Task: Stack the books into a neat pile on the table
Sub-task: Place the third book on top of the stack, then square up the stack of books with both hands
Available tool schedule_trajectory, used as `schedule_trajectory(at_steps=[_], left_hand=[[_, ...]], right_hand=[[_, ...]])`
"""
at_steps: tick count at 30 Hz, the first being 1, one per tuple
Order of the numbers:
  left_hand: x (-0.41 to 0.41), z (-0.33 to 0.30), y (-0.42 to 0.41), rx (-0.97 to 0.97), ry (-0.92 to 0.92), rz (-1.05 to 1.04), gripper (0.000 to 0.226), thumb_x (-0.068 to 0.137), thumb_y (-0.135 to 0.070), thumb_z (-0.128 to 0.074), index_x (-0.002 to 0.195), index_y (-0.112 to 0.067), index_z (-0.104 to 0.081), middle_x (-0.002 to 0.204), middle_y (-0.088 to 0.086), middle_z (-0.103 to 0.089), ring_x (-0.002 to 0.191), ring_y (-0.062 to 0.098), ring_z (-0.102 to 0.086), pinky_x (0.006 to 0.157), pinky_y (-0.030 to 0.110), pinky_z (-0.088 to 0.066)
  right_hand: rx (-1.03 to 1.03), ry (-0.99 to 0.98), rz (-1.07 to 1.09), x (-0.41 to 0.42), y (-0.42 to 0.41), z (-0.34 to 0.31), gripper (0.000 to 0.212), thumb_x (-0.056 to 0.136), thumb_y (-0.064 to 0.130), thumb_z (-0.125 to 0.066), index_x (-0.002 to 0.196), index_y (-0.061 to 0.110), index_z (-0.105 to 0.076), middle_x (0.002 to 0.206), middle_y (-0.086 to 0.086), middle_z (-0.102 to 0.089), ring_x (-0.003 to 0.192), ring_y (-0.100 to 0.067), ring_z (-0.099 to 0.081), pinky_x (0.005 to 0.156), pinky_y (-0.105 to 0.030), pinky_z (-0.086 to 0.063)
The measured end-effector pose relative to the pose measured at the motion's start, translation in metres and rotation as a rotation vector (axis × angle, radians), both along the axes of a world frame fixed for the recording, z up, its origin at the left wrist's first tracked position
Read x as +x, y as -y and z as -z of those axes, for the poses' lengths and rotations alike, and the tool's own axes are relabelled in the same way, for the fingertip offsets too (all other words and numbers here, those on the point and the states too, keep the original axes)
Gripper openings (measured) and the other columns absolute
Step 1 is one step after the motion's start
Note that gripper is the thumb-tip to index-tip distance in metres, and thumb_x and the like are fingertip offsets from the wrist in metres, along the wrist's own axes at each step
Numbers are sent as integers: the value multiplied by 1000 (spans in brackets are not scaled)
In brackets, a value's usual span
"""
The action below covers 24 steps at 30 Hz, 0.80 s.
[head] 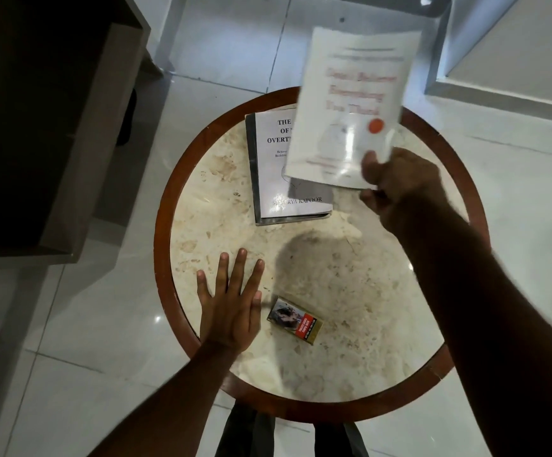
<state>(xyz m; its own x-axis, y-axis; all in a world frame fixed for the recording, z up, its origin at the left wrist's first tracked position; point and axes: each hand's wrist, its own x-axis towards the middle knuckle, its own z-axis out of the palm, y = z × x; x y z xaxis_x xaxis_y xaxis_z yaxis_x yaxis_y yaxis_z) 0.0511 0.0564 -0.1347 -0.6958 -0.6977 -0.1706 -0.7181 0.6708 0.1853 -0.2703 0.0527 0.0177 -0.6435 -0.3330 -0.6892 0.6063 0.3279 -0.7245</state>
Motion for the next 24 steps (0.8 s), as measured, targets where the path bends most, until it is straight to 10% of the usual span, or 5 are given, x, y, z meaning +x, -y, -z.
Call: schedule_trajectory(at_steps=[7,11,17,20,24], left_hand=[[2,4,-1,-44,-5,22,60,104,-43,-24,162,-37,-11,173,2,-15,160,29,-7,123,66,-7],[-4,-8,2,1,-103,-13,57,102,-44,-36,158,-31,-35,167,3,-34,156,28,-25,122,65,-18],[-92,-60,79,419,-747,-793,48,104,-42,-46,138,-10,-57,137,8,-64,126,22,-60,100,39,-54],[-144,-78,134,523,-602,-858,47,107,-49,-37,122,-13,-63,119,2,-71,110,25,-70,83,29,-56],[-196,-87,157,609,-377,-909,55,104,-59,-27,123,-18,-58,129,6,-69,113,27,-68,106,51,-52]], right_hand=[[135,139,-243,30,41,52,35,101,8,-53,134,1,-51,123,-16,-61,98,-24,-66,51,-14,-55],[302,38,-492,18,39,51,22,85,12,-77,82,14,-55,87,-6,-67,59,-15,-64,40,-22,-53],[353,-391,-449,3,43,41,57,84,42,-76,127,9,-58,131,-12,-63,116,-28,-62,98,-46,-54],[290,-320,-463,3,53,43,42,95,34,-64,117,-2,-63,122,-21,-68,111,-34,-66,98,-52,-54],[312,-337,-445,7,70,48,34,98,24,-57,99,-7,-69,104,-21,-74,96,-35,-71,92,-50,-58]])
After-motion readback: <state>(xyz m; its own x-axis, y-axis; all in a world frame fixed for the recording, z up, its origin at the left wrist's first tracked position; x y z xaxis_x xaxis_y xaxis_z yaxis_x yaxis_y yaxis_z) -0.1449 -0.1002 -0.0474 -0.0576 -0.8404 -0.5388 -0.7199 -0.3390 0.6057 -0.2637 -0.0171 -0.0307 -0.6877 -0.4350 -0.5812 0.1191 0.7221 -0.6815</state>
